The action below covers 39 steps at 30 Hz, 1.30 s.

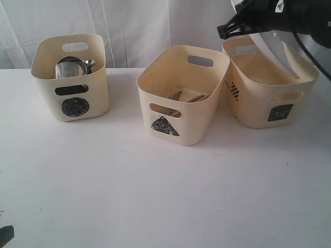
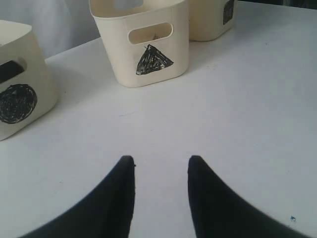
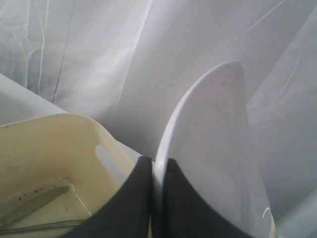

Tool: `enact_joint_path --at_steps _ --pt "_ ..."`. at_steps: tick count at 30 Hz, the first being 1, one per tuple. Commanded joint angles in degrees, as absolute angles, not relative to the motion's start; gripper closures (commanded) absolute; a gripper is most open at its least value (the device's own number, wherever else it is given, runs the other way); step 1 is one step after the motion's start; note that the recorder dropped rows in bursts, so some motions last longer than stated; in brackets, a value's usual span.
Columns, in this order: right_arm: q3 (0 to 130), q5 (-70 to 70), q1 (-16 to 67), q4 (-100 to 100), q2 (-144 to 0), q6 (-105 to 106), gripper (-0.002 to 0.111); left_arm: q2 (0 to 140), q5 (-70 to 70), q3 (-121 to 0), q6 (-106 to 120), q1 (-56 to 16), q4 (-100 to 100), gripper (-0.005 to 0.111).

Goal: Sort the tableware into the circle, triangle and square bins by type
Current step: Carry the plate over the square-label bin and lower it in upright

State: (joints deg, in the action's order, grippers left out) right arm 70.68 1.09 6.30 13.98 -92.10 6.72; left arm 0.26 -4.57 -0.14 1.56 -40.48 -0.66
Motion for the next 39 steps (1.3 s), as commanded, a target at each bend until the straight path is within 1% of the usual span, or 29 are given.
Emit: enact_joint_path --at_steps 1,24,27,28,31,33,39 --pt "71.54 4.02 5.16 14.97 -92.92 7.79 0.108 0.0 -4.35 0.0 1.54 -40.74 0.0 0.065" --pt "71.54 7.0 4.96 14.83 -98.69 7.2 0.108 0.0 -4.35 0.0 1.54 -40.74 0.0 0.065" --pt "71.54 7.93 4.96 14.83 -98.79 6.18 0.099 0.0 -4.35 0.0 1.54 -40.74 0.0 0.065" --pt "71.54 8.46 4.96 14.83 -98.79 5.65 0.093 0.0 -4.35 0.0 1.54 -40.74 0.0 0.065" --pt "71.54 8.98 4.96 14.83 -98.3 4.62 0.082 0.0 -4.35 0.0 1.54 -40.74 0.0 0.065" --pt "71.54 8.45 4.96 14.83 -97.84 4.34 0.08 0.0 -4.35 0.0 1.54 -40.74 0.0 0.065" --pt "71.54 7.87 4.96 14.83 -93.61 4.34 0.08 0.0 -4.35 0.0 1.54 -40.74 0.0 0.065"
